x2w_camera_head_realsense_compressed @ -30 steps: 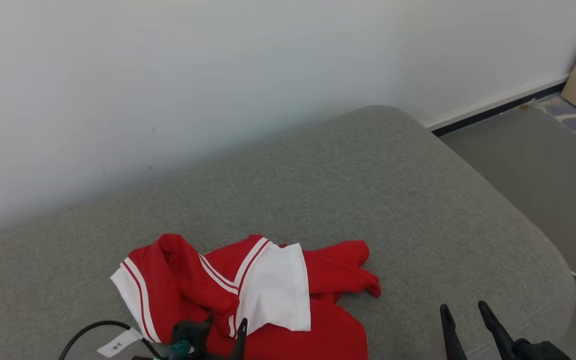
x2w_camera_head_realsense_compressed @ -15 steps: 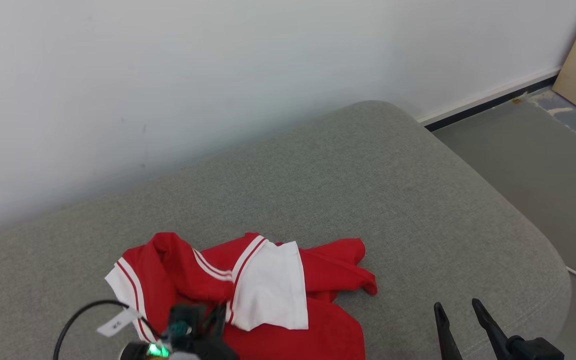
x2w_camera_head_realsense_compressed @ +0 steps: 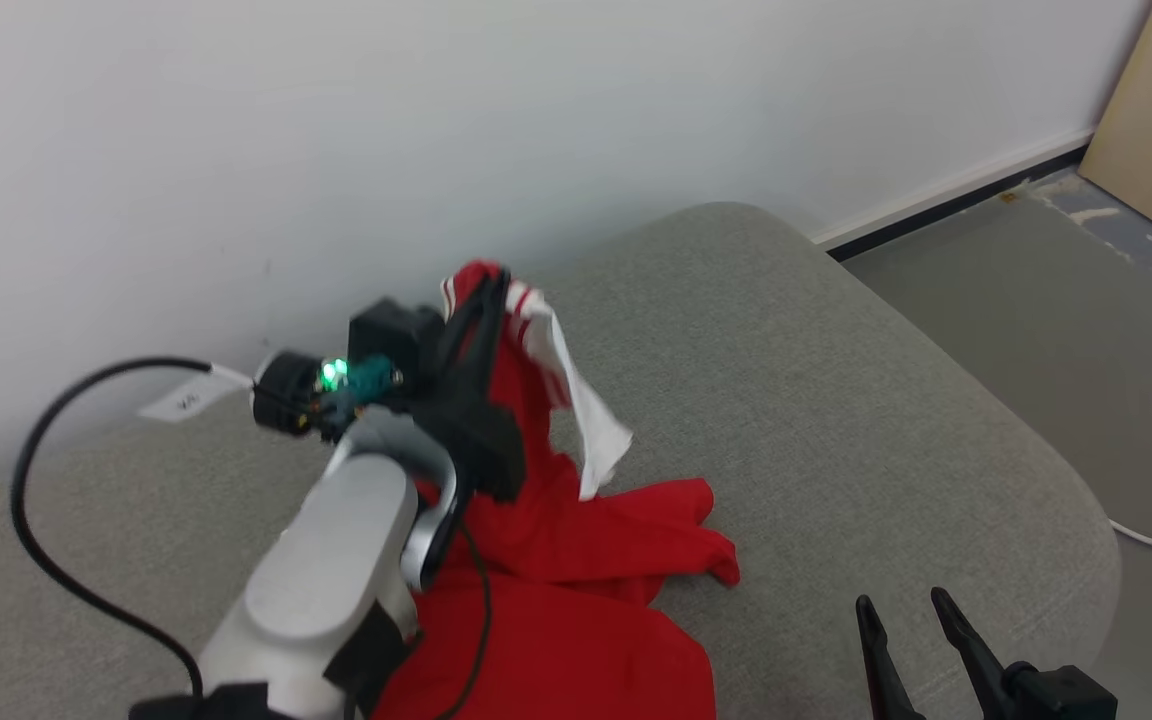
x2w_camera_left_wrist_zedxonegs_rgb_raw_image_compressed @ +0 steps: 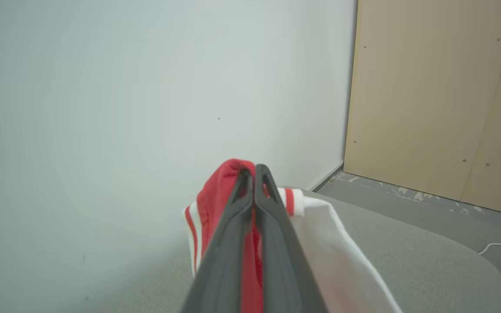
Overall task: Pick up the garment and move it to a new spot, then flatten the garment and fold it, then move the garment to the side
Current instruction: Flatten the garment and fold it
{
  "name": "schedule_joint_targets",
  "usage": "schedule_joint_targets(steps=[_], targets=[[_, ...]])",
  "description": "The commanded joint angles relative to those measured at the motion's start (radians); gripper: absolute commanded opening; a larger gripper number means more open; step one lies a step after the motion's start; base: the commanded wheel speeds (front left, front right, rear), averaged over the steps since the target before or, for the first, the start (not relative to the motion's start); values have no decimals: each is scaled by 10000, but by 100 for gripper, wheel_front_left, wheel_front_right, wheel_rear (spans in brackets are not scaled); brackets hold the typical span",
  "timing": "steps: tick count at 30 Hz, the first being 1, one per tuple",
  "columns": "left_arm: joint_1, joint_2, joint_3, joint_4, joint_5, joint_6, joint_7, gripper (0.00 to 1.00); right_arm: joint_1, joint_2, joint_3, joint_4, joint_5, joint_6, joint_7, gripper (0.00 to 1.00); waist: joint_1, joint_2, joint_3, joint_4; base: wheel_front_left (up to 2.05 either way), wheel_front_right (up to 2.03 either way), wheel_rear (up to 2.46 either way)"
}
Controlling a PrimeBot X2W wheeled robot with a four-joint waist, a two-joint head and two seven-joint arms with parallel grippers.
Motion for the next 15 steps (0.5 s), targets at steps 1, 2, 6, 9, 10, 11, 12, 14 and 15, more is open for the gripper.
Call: schedule_joint_targets(steps=[1, 2, 6, 9, 10, 11, 12, 14, 15], targets=[[-478, 25, 51, -18, 57, -72, 0, 0, 1, -1, 38, 57, 108, 35, -87, 100, 0, 0, 67, -96, 0, 0, 0], [-764, 24, 85, -31, 41, -82, -40, 0, -15, -1, 54, 86, 121, 35, -103, 100, 0, 0, 84, -130, 0, 0, 0], [-1511, 15, 103, -112, 96, -169, -179, 0, -71, -5, 55, 157, 159, 35, -164, 100, 0, 0, 109, -219, 0, 0, 0], [-2193, -13, 84, -196, 86, -238, -313, 0, -121, -1, 28, 219, 135, 35, -189, 100, 0, 0, 109, -245, 0, 0, 0], [-2395, -27, 100, -234, 24, -254, -365, 0, -132, -3, 11, 241, 126, 35, -206, 100, 0, 0, 108, -236, 0, 0, 0], [-2567, -45, 139, -308, -91, -276, -421, 0, -138, -3, 5, 261, 126, 35, -228, 100, 0, 0, 106, -220, 0, 0, 0], [-2727, -61, 165, -401, -195, -293, -480, 0, -140, -3, 5, 287, 130, 35, -245, 100, 0, 0, 104, -196, 0, 0, 0], [-3014, -88, 238, -667, -509, -314, -584, 0, -145, -1, 10, 323, 171, 35, -260, 100, 0, 0, 110, -110, 0, 0, 0], [-3116, -96, 253, -799, -641, -314, -632, 0, -148, -1, 16, 340, 189, 35, -271, 100, 0, 0, 112, -56, 0, 0, 0]])
